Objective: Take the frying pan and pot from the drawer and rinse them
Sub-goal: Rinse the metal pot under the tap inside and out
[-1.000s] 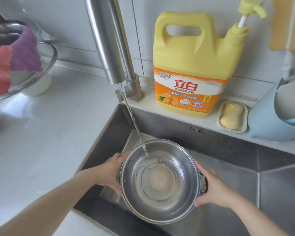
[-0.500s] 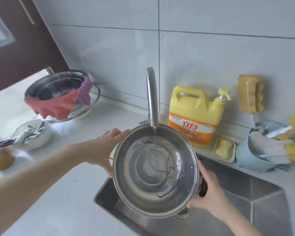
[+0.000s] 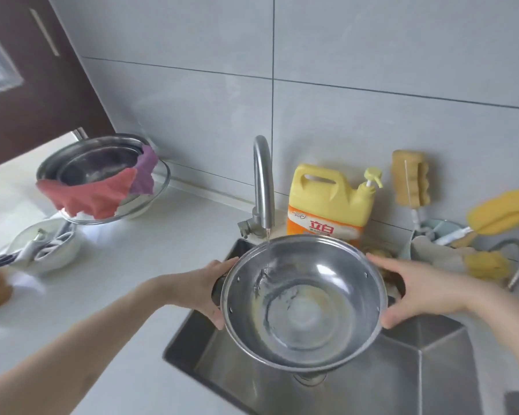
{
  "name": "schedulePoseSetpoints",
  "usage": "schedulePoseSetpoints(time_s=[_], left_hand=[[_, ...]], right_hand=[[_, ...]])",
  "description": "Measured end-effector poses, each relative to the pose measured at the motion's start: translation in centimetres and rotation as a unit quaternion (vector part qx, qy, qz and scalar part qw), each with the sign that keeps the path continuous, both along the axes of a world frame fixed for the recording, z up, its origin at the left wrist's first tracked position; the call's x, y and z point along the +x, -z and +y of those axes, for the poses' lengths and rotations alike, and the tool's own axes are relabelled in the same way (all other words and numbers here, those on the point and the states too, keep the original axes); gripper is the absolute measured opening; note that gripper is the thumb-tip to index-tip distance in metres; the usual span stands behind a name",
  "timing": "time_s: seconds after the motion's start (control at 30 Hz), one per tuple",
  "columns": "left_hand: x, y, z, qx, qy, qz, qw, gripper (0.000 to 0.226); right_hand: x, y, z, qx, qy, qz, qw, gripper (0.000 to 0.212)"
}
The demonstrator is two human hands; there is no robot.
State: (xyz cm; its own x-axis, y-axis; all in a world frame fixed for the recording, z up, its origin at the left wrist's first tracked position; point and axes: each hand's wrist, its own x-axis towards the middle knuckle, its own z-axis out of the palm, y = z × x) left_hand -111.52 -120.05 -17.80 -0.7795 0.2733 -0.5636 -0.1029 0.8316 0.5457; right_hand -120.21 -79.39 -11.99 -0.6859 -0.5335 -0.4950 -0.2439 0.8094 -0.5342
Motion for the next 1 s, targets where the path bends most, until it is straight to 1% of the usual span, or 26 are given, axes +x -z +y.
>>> schedulePoseSetpoints(time_s=[0.07,0.1,0.2,0.27,0.37,0.47,0.57,0.7,0.8,0.87,0.9,0.93,1.0], left_hand=[[-0.9,-2.3,-1.0,-0.034,0.023,-0.004,0.999,0.130],[-1.3,-3.4,-1.3,-0.058,0.034,-0.004,0.998,0.128],[-1.8,-6.0,-1.7,-0.135,0.070,0.031,0.988,0.133],[-1.5,-6.5,-1.6,-0.185,0.091,0.088,0.974,0.140],[-0.5,-4.6,-1.8,-0.236,0.090,0.181,0.950,0.152],[0.8,-0.2,-1.5,-0.234,0.037,0.247,0.940,0.152],[2.0,4.5,0.8,-0.202,-0.029,0.274,0.940,0.150],[2.9,9.9,4.6,-0.159,-0.071,0.279,0.944,0.150],[3.3,12.0,7.0,-0.144,-0.070,0.330,0.930,0.155],[3.0,12.1,8.0,-0.141,-0.059,0.382,0.911,0.155],[2.7,12.0,8.6,-0.134,-0.055,0.418,0.897,0.153],[2.3,11.8,9.1,-0.123,-0.051,0.463,0.876,0.149],[1.4,11.4,9.9,-0.105,-0.042,0.557,0.823,0.130]], right_hand=[[2.0,3.0,-0.1,-0.095,0.016,-0.042,0.994,0.121],[3.1,4.9,-0.4,-0.130,0.029,-0.053,0.990,0.116],[6.4,10.2,-2.3,-0.202,0.091,-0.054,0.974,0.120],[7.7,12.6,-3.6,-0.226,0.134,-0.030,0.964,0.127],[8.1,14.8,-4.4,-0.242,0.174,0.018,0.955,0.142],[6.8,15.3,-3.5,-0.227,0.167,0.093,0.955,0.143],[5.8,14.1,-1.8,-0.182,0.137,0.166,0.959,0.140],[6.3,13.6,1.9,-0.121,0.119,0.202,0.965,0.139],[7.8,13.2,4.8,-0.091,0.124,0.220,0.963,0.137],[8.8,12.7,6.1,-0.064,0.135,0.251,0.957,0.139],[9.3,12.5,6.6,-0.063,0.143,0.288,0.945,0.141],[9.8,12.2,7.1,-0.059,0.155,0.327,0.930,0.143],[10.7,11.6,7.9,-0.044,0.179,0.394,0.900,0.147]])
